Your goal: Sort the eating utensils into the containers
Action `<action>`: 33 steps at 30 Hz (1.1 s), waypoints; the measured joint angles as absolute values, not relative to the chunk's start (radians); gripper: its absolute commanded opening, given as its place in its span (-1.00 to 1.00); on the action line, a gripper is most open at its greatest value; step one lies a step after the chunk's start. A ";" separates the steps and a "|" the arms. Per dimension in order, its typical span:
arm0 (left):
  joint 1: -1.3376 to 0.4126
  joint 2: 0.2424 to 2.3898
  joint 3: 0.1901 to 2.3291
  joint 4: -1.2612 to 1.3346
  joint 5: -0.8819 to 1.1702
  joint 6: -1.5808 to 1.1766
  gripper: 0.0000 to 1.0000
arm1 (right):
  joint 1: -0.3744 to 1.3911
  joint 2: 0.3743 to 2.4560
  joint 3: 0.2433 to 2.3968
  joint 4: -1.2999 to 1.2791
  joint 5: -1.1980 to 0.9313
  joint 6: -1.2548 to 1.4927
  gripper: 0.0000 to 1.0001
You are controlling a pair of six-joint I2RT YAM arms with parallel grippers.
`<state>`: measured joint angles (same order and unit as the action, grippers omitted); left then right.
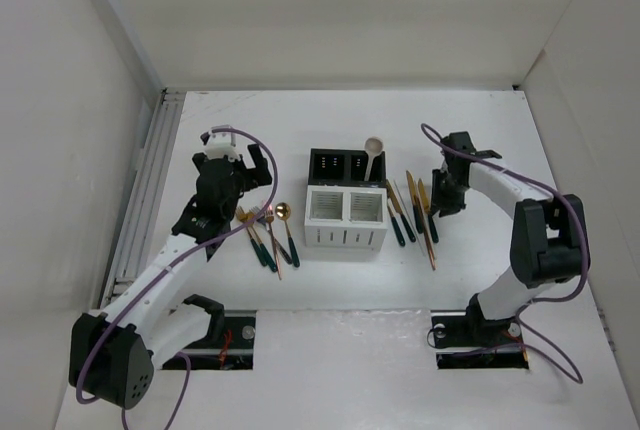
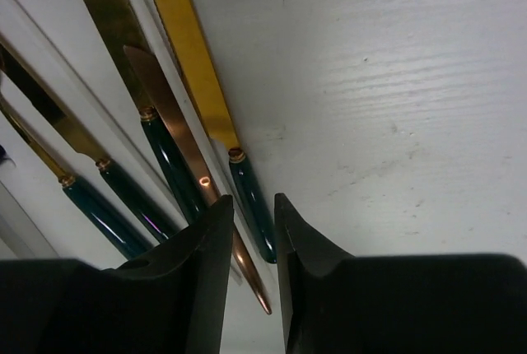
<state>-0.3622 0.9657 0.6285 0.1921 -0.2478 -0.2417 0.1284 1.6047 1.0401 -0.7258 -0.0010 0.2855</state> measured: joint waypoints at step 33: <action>-0.362 0.931 0.582 0.246 -0.297 -0.252 0.92 | 0.179 1.569 1.053 -0.703 0.229 0.276 -1.00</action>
